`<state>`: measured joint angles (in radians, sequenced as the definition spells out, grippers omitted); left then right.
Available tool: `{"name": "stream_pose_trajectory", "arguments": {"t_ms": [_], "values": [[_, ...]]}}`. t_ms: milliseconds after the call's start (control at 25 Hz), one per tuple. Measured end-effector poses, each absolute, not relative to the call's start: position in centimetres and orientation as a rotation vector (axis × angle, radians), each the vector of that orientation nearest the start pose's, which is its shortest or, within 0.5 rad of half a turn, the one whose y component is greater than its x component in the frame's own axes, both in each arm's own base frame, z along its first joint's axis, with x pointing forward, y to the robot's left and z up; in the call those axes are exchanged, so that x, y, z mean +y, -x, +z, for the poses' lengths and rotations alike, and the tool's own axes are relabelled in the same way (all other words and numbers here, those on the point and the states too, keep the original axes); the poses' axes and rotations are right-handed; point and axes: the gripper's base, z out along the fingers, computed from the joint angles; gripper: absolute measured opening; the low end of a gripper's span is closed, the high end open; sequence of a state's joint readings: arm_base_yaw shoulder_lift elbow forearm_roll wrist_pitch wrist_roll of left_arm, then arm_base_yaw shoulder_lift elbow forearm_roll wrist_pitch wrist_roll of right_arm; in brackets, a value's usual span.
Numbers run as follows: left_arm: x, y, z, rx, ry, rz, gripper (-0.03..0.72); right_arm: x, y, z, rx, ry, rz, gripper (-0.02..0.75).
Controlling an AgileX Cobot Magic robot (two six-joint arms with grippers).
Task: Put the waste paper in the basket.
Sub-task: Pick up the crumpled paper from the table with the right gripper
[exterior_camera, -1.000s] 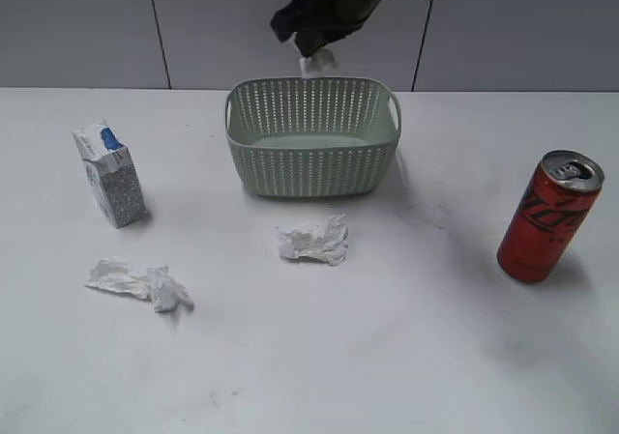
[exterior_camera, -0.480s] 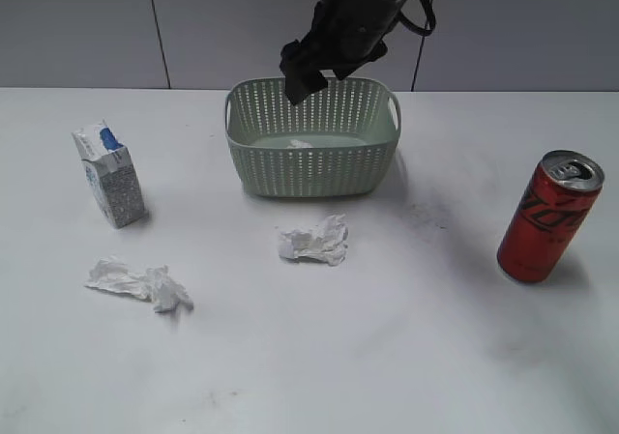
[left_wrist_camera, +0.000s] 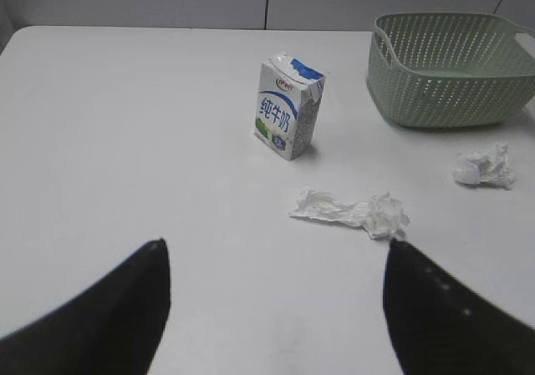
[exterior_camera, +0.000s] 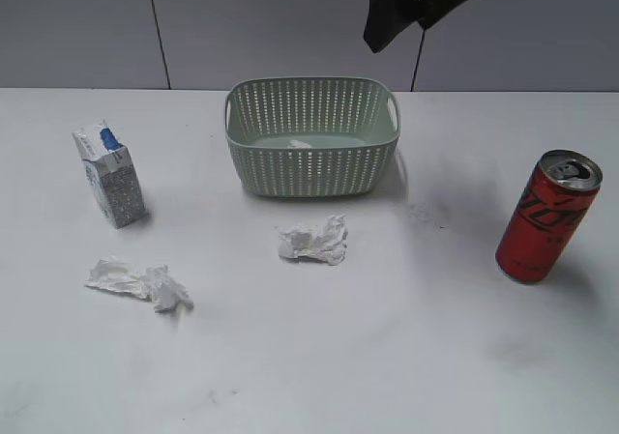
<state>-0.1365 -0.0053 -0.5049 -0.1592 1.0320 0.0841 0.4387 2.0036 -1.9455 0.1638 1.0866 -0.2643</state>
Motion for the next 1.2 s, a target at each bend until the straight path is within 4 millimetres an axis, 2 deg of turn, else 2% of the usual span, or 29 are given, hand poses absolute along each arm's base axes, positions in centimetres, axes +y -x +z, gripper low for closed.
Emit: {"name": "stream_pose_trajectory", "arguments": {"t_ms": [200, 320, 480, 600, 720, 880, 1000, 1120, 1200], "values": [[-1.1, 0.7, 28.2, 1.990, -0.226, -0.223, 0.588, 18.6, -35.8, 35.0, 2.515, 0.875, 0.303, 0.583], [-1.1, 0.7, 28.2, 1.990, -0.226, -0.223, 0.588, 17.9, -33.9, 35.3, 2.538, 0.869, 0.332, 0.583], [-1.1, 0.7, 28.2, 1.990, -0.225, -0.223, 0.588, 17.6, -31.2, 32.5, 2.617, 0.943, 0.451, 0.582], [-1.1, 0.7, 28.2, 1.990, -0.225, -0.223, 0.588, 17.3, -29.3, 28.9, 2.675, 0.986, 0.479, 0.582], [-1.1, 0.7, 28.2, 1.989, -0.226, -0.223, 0.588, 17.3, -27.8, 25.7, 2.650, 1.100, 0.449, 0.582], [-1.1, 0.7, 28.2, 1.989, -0.226, -0.223, 0.588, 19.2, -26.2, 22.8, 2.426, 1.383, 0.370, 0.582], [-1.1, 0.7, 28.2, 1.989, -0.226, -0.223, 0.588, 20.9, -26.1, 22.6, 2.135, 1.598, 0.275, 0.582], [-1.1, 0.7, 28.2, 1.989, -0.226, -0.223, 0.588, 22.0, -26.7, 22.3, 1.966, 1.646, 0.200, 0.582], [-1.1, 0.7, 28.2, 1.989, -0.226, -0.223, 0.588, 22.5, -27.3, 21.5, 1.931, 1.647, 0.170, 0.582]]}}
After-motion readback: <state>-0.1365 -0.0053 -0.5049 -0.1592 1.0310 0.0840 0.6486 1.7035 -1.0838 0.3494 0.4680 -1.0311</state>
